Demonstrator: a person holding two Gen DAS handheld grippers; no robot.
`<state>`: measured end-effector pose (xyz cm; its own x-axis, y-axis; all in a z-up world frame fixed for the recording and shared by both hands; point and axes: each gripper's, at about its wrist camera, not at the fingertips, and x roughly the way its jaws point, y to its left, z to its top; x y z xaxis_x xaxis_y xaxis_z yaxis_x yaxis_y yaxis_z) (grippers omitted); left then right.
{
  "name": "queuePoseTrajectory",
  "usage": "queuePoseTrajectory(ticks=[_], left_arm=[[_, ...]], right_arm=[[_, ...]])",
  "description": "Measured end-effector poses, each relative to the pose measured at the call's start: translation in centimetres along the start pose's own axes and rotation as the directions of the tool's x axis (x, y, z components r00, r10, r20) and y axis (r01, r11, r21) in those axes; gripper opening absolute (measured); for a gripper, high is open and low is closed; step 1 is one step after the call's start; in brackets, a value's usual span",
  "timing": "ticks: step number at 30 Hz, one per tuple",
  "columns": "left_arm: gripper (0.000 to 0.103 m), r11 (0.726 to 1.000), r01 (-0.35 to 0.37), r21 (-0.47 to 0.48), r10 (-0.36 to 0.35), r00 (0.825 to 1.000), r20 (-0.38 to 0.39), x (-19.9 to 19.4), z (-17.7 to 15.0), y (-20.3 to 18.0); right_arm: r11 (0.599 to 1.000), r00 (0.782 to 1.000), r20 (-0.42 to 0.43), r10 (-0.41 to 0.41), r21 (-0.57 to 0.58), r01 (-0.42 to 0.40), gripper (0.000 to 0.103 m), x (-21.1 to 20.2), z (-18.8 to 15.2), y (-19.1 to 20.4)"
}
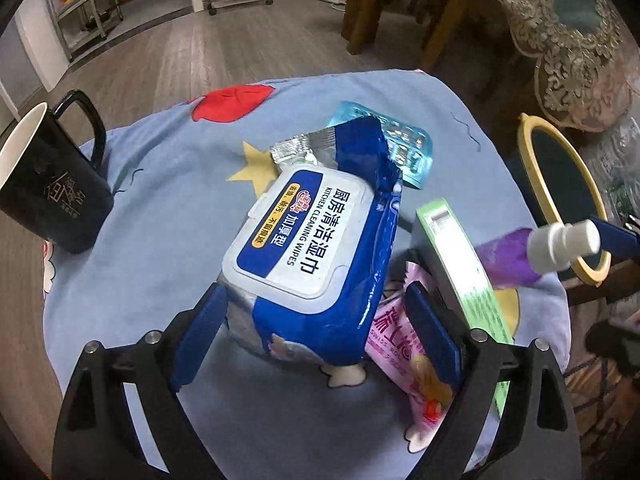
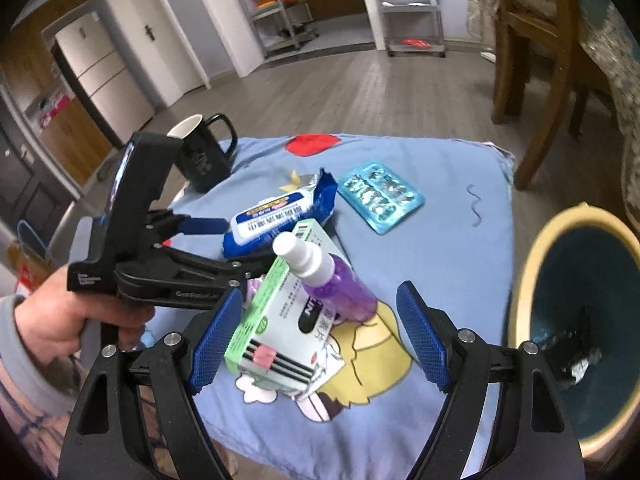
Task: Collect trash
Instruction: 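Grasp the blue wipes packet with the left tool while the right tool grasps the purple spray bottle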
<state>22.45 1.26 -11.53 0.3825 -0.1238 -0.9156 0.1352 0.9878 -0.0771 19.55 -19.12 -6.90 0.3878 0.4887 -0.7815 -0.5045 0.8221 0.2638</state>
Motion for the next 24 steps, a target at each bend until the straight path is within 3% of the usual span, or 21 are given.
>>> queuePoseTrajectory(ticks=[10,13,21,23,24], left_arm=[[0.087,0.995,0.002,-0.096,0.000,1.000,0.023,0.5,0.6,2.6],[0.079,0.995,0.005,-0.100,-0.001,0.999,0.037,0.6,0.9,2.6],[0.063,0.995,-0.024,-0.092,0.033,0.995,0.091,0.1,1.3,2.2],[0.057,0.995,-0.027,-0.095,0.037,0.994,0.104,-0.2,1.3,2.3],[0.053,0.995,-0.026,-0.094,0.036,0.994,0.107,-0.2,1.4,2.2]], right_arm=[[1.000,0.999,-0.036,-0.013,0.007,0.014,0.080,2.4,0.6,0.7],[1.000,0.999,-0.046,-0.019,0.012,0.019,0.079,3.3,0.6,0.4],[0.997,0.995,-0.063,-0.076,0.006,0.077,0.061,5.1,0.8,0.1],[0.996,0.994,-0.068,-0.085,0.011,0.086,0.043,5.4,0.7,-0.2],[0.996,0.994,-0.070,-0.083,0.015,0.085,0.042,5.5,0.6,-0.4]])
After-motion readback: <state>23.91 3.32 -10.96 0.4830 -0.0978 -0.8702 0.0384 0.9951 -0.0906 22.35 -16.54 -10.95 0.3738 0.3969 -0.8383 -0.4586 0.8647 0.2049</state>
